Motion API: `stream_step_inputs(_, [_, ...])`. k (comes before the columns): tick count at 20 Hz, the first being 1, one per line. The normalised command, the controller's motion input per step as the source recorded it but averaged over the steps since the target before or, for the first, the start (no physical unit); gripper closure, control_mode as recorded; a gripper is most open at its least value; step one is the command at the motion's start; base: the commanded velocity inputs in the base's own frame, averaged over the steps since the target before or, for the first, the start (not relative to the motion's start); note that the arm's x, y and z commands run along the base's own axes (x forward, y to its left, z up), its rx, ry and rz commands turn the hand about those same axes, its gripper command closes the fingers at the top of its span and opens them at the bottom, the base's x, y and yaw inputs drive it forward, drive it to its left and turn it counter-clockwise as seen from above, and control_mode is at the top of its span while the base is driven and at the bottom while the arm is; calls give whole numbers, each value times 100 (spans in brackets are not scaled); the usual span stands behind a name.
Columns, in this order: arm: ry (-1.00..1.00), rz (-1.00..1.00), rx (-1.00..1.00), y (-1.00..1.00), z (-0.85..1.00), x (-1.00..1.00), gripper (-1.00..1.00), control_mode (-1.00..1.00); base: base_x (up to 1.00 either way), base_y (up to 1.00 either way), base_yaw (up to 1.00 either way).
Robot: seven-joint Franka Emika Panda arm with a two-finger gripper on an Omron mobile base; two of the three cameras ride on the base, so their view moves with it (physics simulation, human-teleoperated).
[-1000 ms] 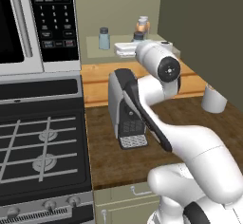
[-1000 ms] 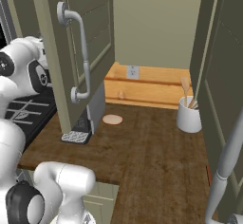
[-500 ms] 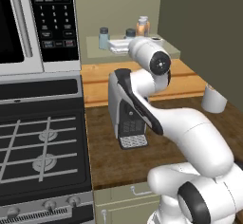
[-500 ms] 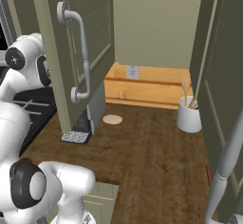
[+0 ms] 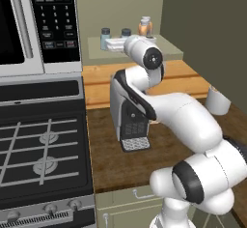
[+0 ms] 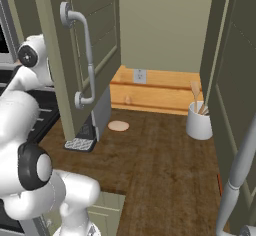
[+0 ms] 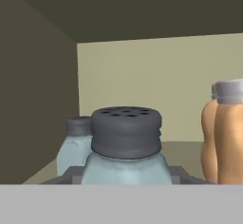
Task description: Put the shaker and condiment bottle from the counter next to their counterparts in the cabinet.
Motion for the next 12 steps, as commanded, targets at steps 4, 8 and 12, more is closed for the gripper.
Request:
stream_step_inputs(4, [0,2,0,0,-2,35,100,-100,0,0,0])
stream_step_inputs(8, [0,4,-1,0,-19,18,100,-100,0,0,0])
stream_step_inputs(12, [0,4,0,0,-16,8,100,-100,0,0,0])
